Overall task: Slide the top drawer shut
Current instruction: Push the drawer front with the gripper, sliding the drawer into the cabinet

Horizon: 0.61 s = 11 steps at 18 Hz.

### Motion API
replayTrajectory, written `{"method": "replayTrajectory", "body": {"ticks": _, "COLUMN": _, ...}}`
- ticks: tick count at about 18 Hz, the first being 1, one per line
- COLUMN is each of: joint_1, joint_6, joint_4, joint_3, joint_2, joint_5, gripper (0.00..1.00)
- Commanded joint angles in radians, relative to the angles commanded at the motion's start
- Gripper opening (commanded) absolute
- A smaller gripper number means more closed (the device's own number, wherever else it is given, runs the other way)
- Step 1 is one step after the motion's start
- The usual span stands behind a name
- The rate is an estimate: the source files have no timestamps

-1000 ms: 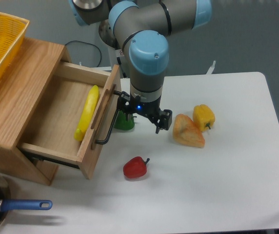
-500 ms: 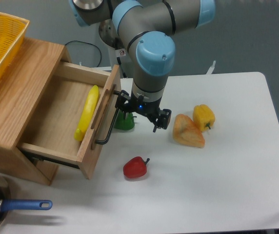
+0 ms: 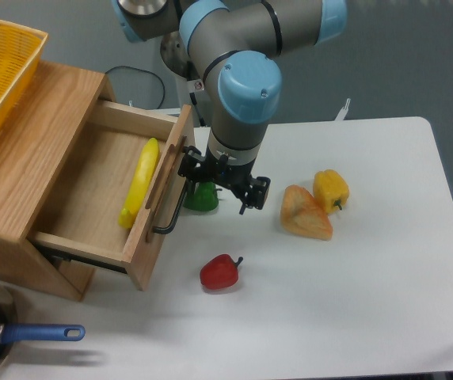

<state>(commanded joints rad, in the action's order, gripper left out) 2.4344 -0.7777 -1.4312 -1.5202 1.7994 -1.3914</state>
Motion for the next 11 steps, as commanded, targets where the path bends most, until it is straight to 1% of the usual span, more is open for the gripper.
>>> {"method": "replayTrajectory", "body": {"ticks": 8, "joint_1": -0.006, "joint_6": 0.002, "joint_4": -0.028, "joint_3": 0.002, "joint_2": -0.012, "joint_5": 0.002, "gripper": 1.0}}
{"method": "replayTrajectory", "body": {"ticks": 11, "joint_1": -0.012, "joint_6": 0.021, "joint_4": -0.026, "joint_3": 0.002, "joint_2": -0.012, "joint_5": 0.003, "gripper": 1.0}}
